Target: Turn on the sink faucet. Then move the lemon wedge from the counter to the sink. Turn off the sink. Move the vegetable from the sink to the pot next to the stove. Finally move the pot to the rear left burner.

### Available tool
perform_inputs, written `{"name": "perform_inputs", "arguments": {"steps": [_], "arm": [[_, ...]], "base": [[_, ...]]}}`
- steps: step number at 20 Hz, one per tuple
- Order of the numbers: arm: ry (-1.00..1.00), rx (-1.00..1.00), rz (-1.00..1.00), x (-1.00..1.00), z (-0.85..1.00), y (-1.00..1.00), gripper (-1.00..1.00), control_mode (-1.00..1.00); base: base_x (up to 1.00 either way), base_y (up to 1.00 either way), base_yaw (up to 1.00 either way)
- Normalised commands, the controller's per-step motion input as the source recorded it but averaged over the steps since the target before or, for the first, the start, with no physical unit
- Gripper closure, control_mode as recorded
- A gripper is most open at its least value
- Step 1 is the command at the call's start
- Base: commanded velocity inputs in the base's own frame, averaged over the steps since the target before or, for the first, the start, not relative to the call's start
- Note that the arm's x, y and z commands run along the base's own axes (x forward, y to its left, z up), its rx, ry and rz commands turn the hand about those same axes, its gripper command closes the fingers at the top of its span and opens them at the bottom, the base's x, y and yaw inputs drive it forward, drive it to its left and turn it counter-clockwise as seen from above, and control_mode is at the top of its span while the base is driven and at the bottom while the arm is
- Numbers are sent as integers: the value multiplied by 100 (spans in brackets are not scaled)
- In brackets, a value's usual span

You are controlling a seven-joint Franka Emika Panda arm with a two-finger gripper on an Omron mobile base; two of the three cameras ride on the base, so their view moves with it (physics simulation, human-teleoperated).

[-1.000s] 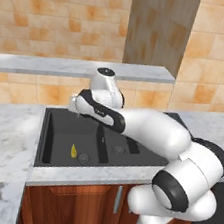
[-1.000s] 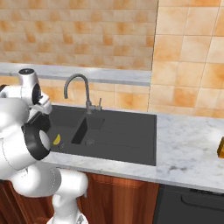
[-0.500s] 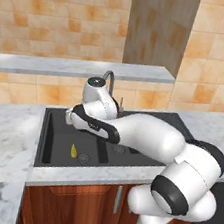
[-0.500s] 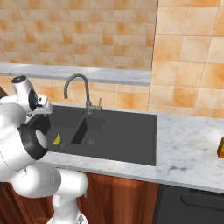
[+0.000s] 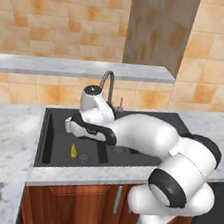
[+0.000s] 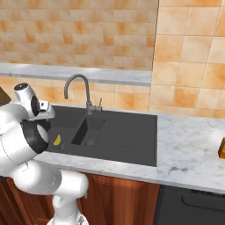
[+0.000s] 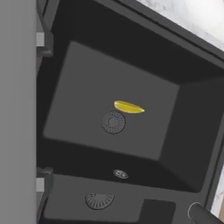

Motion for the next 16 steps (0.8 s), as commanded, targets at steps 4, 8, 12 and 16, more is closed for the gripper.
{"name": "perform_inputs", "arguments": {"steps": [4, 8, 12, 16], "arm": [[7, 0, 0, 21, -36, 0, -100, -100], [7, 2, -4, 35, -34, 3, -100, -100], [11, 0, -3, 30, -34, 10, -100, -100], [14, 0, -2, 24, -38, 19, -100, -100]], "base": [[0, 0, 0], [0, 0, 0], [0, 0, 0], [0, 0, 0]]}}
